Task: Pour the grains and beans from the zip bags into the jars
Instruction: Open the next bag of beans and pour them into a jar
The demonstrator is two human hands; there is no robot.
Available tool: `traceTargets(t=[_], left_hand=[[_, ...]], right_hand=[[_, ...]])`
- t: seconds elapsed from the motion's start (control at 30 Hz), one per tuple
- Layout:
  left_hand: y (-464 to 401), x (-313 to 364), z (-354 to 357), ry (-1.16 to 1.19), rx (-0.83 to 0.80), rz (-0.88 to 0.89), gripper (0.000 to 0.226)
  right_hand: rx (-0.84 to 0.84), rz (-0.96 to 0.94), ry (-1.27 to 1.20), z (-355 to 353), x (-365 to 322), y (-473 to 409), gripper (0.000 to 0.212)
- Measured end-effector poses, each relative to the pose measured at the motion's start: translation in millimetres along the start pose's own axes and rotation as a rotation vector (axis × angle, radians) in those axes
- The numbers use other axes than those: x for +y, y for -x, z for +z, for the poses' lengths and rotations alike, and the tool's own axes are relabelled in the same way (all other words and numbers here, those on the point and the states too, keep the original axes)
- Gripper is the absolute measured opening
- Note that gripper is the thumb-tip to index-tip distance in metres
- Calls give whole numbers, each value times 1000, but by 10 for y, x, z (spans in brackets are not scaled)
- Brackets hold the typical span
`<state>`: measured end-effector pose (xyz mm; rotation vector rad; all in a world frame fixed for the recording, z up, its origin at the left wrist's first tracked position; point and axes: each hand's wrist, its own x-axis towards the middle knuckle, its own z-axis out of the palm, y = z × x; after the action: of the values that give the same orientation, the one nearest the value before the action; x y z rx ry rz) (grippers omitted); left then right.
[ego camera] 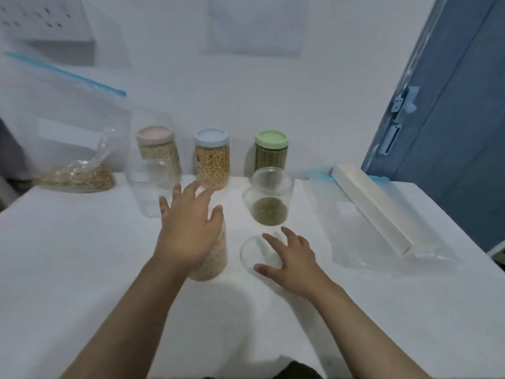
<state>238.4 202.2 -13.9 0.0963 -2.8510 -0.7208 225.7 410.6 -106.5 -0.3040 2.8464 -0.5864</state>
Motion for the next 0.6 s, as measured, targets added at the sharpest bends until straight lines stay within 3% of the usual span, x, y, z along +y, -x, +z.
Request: traceTargets(t=[0.07,0.17,0.27,0.37,0.5,0.6], left_hand=[[-13,-290,7,73,-36,-31,52],[-2,-620,63,372,-100,-80,56],[10,-861,157,633,-183,-149,51],[8,-980,241,797,-235,-169,45],[-30,-1071,251,909,-256,-176,42],[-31,-1143,257,937,-285,-144,68]], right_hand=[[27,30,73,264,-104,-75,77],[144,48,68,527,-237,-82,72],[321,111,-416,560,-467,-5,60],[487,50,-822,424,-829,70,57],[517,-129,-821,271,-1217,56,59],[433,-184,-688,244,-1358,-21,72]])
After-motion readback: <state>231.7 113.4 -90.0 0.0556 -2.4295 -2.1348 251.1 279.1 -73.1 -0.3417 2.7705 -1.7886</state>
